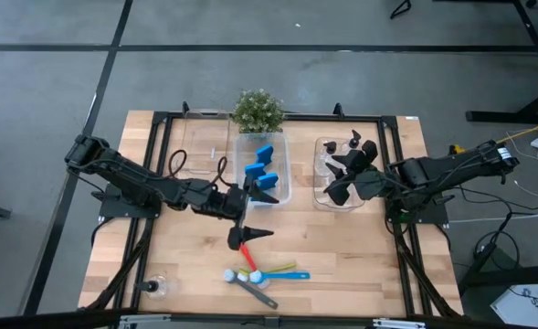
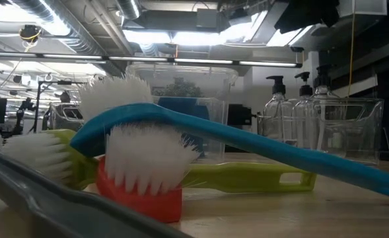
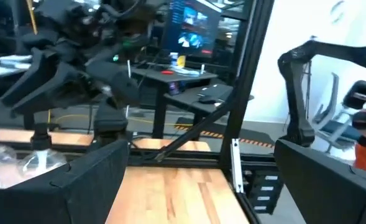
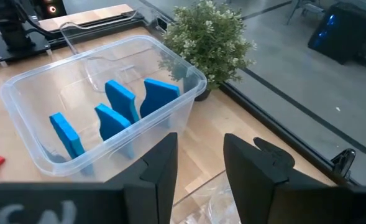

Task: Pick & Place Kitchen Sink Supplies
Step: Put the transparent bottle into the right transparent bin

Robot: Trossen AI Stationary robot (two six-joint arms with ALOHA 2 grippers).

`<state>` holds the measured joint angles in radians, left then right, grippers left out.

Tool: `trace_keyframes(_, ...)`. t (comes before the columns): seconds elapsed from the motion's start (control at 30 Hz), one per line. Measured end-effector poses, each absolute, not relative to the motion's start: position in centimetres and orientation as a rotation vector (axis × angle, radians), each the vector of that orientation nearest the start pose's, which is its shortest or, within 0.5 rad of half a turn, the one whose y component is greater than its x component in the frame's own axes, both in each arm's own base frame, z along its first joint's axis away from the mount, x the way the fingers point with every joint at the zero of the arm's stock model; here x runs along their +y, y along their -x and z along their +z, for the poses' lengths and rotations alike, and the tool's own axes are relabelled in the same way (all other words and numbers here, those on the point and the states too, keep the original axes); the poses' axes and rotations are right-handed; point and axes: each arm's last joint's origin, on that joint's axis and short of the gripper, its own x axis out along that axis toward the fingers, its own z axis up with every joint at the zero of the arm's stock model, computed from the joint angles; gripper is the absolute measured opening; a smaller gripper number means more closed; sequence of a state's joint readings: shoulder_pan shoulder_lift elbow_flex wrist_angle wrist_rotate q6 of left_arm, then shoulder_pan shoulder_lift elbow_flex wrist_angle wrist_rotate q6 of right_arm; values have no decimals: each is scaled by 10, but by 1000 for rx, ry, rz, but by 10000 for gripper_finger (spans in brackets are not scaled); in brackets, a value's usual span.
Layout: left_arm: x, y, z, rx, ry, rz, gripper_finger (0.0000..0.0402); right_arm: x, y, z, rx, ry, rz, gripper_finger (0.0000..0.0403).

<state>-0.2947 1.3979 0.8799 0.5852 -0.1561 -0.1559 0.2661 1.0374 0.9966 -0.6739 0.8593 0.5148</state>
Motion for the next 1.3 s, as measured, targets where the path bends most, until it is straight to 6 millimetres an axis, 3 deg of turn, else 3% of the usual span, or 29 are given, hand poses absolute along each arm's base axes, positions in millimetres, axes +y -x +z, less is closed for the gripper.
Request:
trace_keyframes(0.13, -86, -296, 308, -70, 103, -124, 398, 31, -197, 324, 446, -98, -700, 129)
trace_keyframes(0.23, -94, -286, 324, -5, 8, -62, 398, 31, -197, 324, 446, -98, -700, 129)
trace_keyframes(0.47, -131, -256, 374, 188, -168, 106, 398, 32, -198, 324, 455, -111, -679, 129)
trace_keyframes(0.67, -158, -228, 394, 239, -118, 91, 398, 32, -198, 323, 463, -123, -661, 130)
trace_keyframes(1.03, -202, -185, 396, 212, -64, 4, 397, 34, -199, 322, 474, -207, -614, 130)
trace_keyframes(1.3, -216, -164, 386, 327, 211, -91, 397, 35, -199, 321, 489, -227, -587, 129)
